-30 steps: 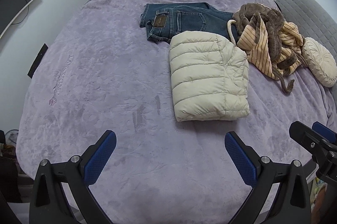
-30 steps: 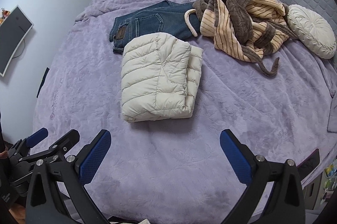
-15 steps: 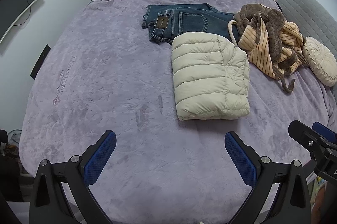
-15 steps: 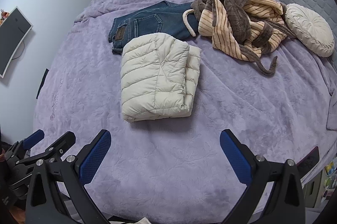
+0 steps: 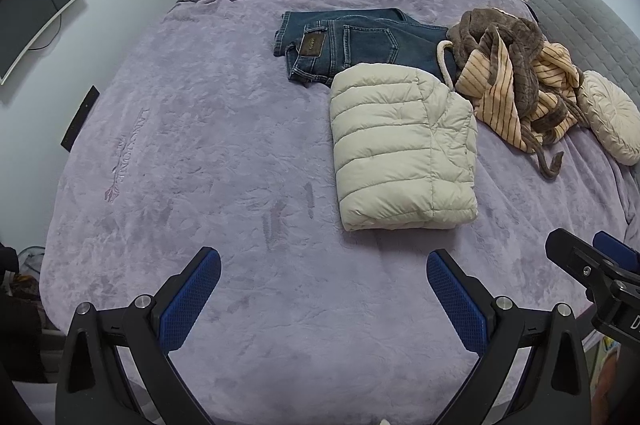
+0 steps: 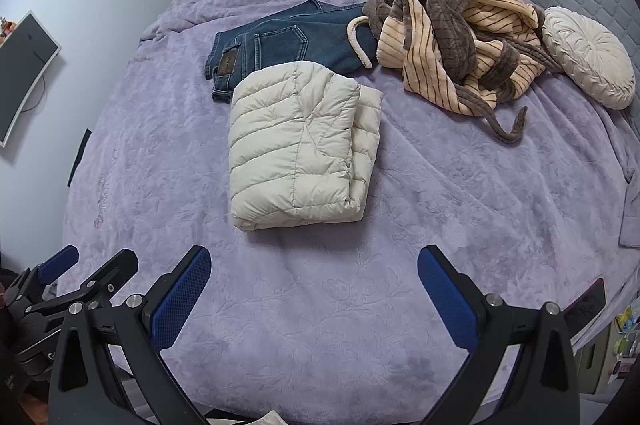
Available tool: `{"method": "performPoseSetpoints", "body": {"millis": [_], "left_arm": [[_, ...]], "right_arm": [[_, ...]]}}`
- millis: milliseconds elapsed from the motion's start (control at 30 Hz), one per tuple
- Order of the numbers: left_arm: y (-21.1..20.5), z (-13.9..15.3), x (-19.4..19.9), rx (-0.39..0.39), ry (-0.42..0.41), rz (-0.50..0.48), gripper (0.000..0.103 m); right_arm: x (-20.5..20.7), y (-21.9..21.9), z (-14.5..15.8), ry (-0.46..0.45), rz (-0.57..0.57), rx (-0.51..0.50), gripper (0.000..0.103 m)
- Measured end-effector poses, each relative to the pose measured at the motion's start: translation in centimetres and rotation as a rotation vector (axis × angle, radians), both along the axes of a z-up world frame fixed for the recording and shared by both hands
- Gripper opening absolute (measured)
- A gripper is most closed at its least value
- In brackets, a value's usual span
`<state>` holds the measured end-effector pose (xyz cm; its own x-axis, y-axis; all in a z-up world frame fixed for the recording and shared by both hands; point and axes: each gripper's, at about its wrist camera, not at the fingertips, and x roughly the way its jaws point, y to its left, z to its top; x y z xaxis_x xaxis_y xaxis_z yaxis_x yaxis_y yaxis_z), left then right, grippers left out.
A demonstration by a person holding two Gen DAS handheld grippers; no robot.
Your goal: Fold large clothes
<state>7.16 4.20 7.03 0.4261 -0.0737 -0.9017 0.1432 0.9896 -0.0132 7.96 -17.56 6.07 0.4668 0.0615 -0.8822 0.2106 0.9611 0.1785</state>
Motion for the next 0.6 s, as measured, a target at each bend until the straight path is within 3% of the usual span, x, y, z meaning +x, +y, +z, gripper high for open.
{"method": "performPoseSetpoints", "body": {"millis": [600], "left_arm": [[-0.09,-0.20,0.58,0.004,0.007,0.002,0.103]], "right_arm": [[0.08,0.13,-0.07,0.008,-0.006,-0.012,0.103]]}}
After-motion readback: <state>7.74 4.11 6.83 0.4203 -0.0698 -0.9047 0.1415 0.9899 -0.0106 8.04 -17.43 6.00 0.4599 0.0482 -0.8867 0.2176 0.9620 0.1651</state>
